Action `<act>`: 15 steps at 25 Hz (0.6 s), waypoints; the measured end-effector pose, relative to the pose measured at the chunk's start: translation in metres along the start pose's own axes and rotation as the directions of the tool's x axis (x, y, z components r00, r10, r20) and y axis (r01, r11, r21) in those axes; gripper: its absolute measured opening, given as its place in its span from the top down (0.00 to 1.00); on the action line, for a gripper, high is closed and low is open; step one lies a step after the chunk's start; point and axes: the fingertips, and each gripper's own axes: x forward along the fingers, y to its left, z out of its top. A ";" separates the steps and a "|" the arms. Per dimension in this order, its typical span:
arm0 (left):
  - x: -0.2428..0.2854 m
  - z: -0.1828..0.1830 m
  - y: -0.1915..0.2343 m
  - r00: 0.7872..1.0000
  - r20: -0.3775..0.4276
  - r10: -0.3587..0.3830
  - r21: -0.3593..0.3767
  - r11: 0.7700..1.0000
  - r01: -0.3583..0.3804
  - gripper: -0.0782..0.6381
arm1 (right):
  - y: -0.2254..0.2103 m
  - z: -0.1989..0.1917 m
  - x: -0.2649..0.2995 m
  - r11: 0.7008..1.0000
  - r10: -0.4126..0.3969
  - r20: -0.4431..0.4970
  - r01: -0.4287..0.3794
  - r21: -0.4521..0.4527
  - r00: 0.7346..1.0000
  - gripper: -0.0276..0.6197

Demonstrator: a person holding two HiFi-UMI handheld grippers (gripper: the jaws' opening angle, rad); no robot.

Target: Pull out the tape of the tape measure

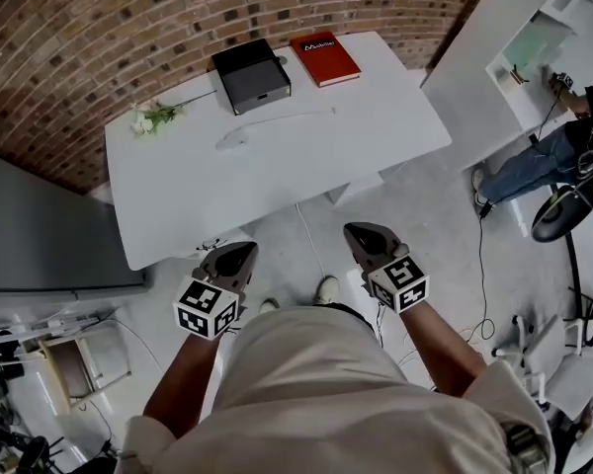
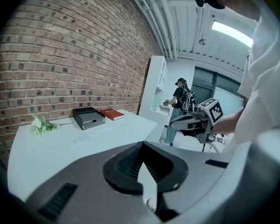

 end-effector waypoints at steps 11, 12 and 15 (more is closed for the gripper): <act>-0.067 -0.028 0.025 0.999 0.020 -0.043 0.018 0.999 0.042 0.90 | 0.088 0.007 0.006 0.999 -0.035 0.022 0.035 0.003 0.999 0.95; -0.070 -0.030 0.026 0.999 0.021 -0.046 0.019 0.999 0.046 0.90 | 0.094 0.008 0.007 0.999 -0.037 0.024 0.037 0.004 0.999 0.95; -0.079 -0.035 0.025 0.998 0.027 -0.058 0.021 0.998 0.057 0.90 | 0.108 0.012 0.007 0.999 -0.040 0.032 0.040 -0.001 0.999 0.95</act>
